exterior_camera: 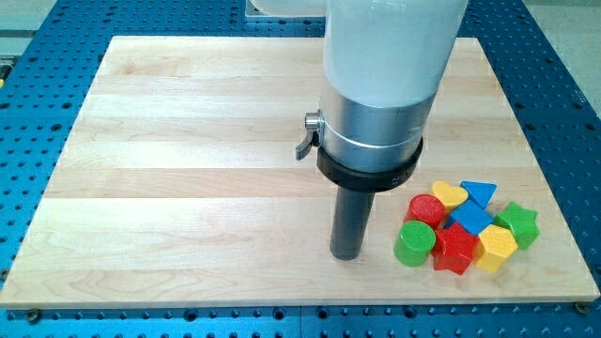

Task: Touch the bottom of the yellow hexagon

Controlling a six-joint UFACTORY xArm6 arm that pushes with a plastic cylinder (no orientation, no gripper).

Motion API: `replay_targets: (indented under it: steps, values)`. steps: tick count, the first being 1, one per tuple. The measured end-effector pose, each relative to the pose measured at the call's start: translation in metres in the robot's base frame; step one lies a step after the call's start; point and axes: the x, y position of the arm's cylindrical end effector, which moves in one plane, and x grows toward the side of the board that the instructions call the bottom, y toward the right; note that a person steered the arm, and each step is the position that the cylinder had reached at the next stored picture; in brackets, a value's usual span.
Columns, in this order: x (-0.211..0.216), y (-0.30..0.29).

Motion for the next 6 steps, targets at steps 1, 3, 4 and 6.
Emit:
replay_targets:
  steps: [1,3,4,6]
  values:
    - [0.004,0.0]
    - [0.046,0.029]
    - [0.045,0.103]
    - [0.041,0.162]
